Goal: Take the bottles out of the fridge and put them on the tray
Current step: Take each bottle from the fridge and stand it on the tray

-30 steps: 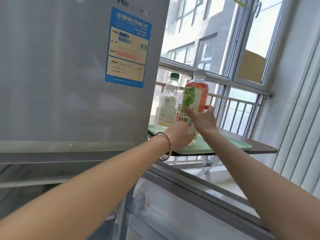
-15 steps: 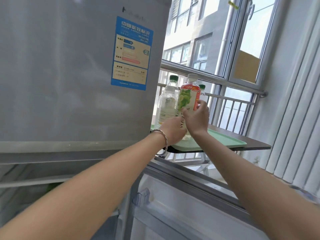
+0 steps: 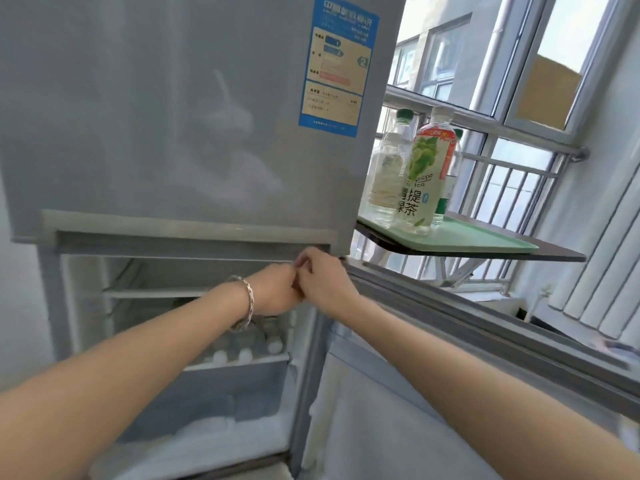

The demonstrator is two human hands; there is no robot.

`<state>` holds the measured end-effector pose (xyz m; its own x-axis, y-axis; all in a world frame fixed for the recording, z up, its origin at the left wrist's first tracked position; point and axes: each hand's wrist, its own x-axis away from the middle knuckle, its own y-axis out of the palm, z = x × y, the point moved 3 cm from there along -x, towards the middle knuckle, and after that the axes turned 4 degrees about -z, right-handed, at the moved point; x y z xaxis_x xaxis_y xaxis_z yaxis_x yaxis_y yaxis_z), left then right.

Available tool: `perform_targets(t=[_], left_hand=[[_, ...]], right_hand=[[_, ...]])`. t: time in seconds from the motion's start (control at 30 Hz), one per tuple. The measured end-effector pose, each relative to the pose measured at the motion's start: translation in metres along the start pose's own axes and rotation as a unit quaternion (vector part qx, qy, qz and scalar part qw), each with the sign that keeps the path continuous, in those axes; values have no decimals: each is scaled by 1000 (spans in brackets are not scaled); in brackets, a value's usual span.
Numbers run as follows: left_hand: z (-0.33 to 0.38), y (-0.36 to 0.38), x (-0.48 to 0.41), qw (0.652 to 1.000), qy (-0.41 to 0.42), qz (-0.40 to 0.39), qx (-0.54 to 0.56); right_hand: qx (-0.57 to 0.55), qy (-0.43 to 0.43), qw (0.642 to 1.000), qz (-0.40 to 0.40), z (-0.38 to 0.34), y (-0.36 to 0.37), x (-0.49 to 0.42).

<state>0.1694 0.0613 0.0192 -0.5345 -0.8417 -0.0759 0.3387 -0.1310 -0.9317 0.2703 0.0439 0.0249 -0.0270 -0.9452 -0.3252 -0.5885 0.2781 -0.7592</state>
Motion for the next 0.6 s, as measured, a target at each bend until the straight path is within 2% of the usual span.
perform_targets(t=[0.13,0.3,0.43,0.6], left_hand=[[-68,49,1,992,-73,-71,-71],[-149,111,-11,970,-202,-86,-104],[-200,146,-24,950,-300,-56,-72],[-246,165,-39,906,-418,43,43]], right_hand=[[26,4,989,-142,11,90,5],[95,-8,960,-265,40,172,-7],[139,1,944,-300,71,217,-26],[170,2,939,-299,96,251,-51]])
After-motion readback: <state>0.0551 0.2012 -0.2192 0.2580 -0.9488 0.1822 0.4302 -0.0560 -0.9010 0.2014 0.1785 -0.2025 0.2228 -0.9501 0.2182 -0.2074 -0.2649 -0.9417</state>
